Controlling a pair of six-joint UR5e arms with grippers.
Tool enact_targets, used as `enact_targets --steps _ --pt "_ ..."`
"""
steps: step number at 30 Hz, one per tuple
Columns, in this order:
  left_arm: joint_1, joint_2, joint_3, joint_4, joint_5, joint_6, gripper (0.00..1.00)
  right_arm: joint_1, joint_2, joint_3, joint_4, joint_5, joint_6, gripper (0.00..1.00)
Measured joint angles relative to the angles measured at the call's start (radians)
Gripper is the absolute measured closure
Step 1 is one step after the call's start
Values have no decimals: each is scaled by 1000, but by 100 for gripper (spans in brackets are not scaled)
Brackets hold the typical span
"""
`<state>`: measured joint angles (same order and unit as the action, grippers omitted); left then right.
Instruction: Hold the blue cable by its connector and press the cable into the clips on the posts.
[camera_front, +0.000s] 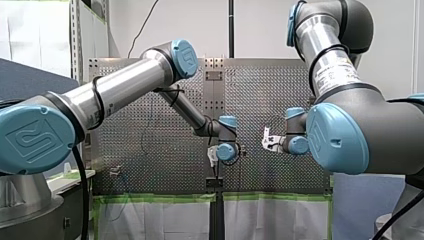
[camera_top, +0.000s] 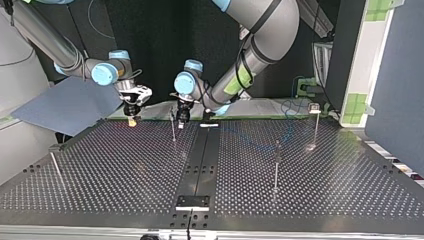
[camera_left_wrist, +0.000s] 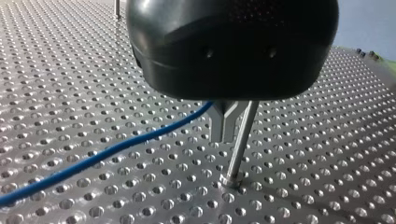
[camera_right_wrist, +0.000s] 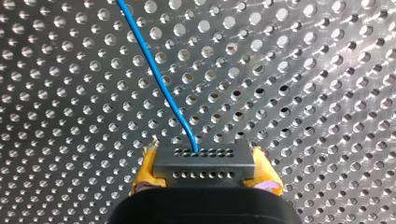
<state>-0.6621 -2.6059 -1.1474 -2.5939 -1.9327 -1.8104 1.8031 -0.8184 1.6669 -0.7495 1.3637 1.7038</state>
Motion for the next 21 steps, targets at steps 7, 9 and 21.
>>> enact_targets --steps 7,9,21 --pt "11 0 0 -2 1 16 100 -1 27 -21 3 -1 1 100" --pt "13 0 0 -2 1 21 100 -1 39 -25 3 -1 0 100" --pt "35 0 0 -14 -5 98 0 -2 58 -50 7 -2 0 100"
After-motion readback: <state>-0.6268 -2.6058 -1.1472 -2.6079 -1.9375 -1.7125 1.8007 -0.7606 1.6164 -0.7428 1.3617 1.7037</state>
